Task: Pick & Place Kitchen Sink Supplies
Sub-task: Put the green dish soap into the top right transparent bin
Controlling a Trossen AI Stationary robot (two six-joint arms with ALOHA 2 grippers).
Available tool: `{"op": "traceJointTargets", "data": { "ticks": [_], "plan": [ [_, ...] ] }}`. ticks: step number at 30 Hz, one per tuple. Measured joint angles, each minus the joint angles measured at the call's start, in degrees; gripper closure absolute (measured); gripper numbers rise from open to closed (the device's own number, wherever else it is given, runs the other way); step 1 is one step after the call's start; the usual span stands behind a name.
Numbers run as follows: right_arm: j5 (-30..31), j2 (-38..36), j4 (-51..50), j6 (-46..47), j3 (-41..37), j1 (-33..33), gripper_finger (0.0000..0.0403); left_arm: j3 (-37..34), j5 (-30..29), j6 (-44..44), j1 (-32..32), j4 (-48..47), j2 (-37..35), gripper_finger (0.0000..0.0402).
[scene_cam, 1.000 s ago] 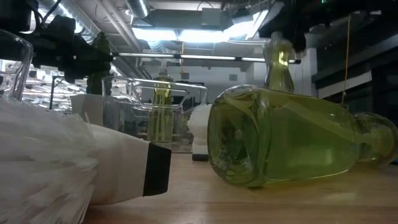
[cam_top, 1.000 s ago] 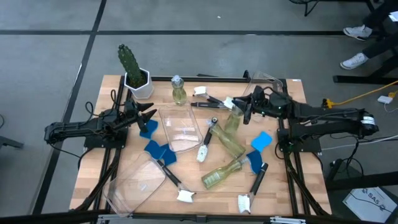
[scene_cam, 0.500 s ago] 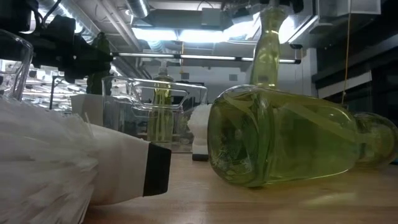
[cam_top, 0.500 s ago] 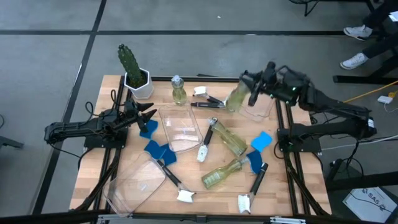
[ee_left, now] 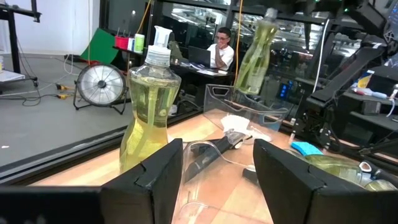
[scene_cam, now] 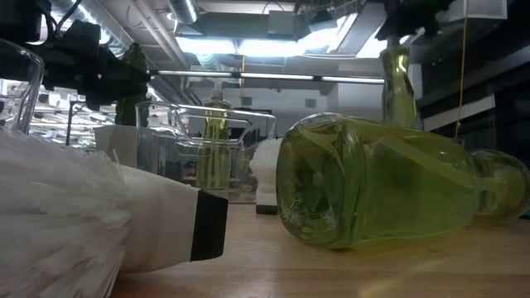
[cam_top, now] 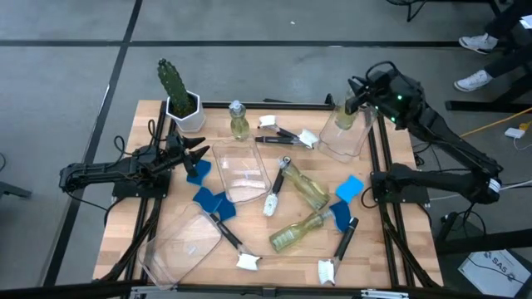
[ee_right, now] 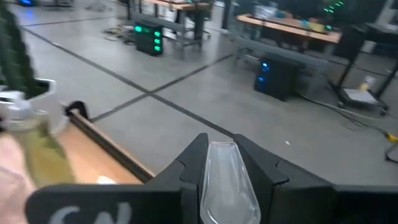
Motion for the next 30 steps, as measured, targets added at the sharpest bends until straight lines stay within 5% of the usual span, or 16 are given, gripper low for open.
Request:
{"op": "traceJointTargets", "data": {
  "ticks": [16,21,30],
  "plan": [
    [2.23,-0.02,25.25,2.12,-22.64,-12.29,0.0338,0.01,0.0,-0.01,-0.02,0.01,0.02,0.0211],
    [2.19,0.86,34.41,-0.03,-25.71,-12.54,0.0338,0.0,0.0,0.0,-0.02,0.0,0.0,0.021],
    [0.09,6.51,36.63,4.24,-26.56,-14.12,0.0338,0.01,0.01,0.0,-0.01,0.0,0.0,0.021]
  ]
}}
